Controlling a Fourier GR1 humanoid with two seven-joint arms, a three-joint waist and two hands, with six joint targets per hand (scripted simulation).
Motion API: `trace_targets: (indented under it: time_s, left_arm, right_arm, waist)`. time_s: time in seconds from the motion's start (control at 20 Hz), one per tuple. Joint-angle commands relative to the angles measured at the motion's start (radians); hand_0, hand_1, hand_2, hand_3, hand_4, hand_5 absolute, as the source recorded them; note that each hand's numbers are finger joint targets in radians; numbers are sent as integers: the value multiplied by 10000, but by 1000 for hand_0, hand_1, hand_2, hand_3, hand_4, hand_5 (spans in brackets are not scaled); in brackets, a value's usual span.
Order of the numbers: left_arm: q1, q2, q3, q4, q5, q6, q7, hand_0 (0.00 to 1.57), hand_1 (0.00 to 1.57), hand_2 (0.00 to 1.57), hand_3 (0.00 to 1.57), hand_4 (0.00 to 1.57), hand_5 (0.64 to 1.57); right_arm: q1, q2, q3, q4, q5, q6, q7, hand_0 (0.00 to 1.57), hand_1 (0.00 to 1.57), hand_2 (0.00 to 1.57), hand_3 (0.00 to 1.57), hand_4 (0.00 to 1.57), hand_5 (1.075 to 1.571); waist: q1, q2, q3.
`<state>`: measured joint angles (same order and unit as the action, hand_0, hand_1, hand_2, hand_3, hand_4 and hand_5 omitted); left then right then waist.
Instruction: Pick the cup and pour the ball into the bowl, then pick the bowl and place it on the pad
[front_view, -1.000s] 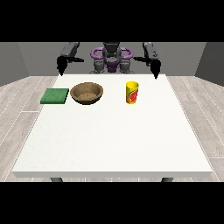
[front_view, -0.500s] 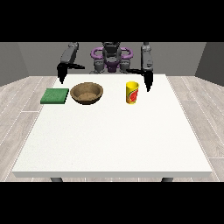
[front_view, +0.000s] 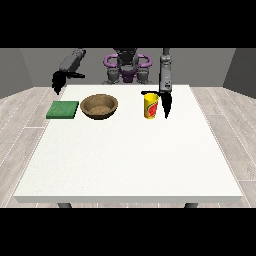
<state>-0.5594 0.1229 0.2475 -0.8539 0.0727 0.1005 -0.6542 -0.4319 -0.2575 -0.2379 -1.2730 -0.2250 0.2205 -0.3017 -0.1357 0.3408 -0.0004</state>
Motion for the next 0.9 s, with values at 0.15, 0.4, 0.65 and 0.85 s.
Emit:
trace_targets:
  time_s: [0.15, 0.4, 0.65, 0.85]
  left_arm:
    - [-1025, 245, 338, 1604, -132, 511, -882, 0, 0, 0, 0, 0, 1315]
    - [-756, 677, 502, 1862, -621, 1440, -2038, 1188, 1188, 1571, 1571, 716, 1534]
    - [-702, 952, 551, 1269, -1341, 3628, -1229, 1318, 1318, 1571, 1571, 1022, 1546]
    - [-315, 908, 69, 1434, -1999, 4193, -647, 1311, 1311, 1571, 1571, 1073, 1540]
  right_arm:
    - [-110, -187, 18, -263, -77, 255, -167, 0, 0, 0, 0, 0, 1569]
    - [-343, -491, -161, -752, -164, 288, -223, 0, 0, 0, 121, 0, 1569]
    - [-726, -871, -268, -650, -377, 556, 173, 0, 0, 0, 398, 0, 1569]
    - [-476, -844, -111, -699, -469, 583, 843, 0, 0, 0, 423, 0, 1569]
  waist:
    - [-544, 659, 0]
    - [-838, 1438, -1]
    - [-1263, 1575, 8]
    - [-1329, 702, 6]
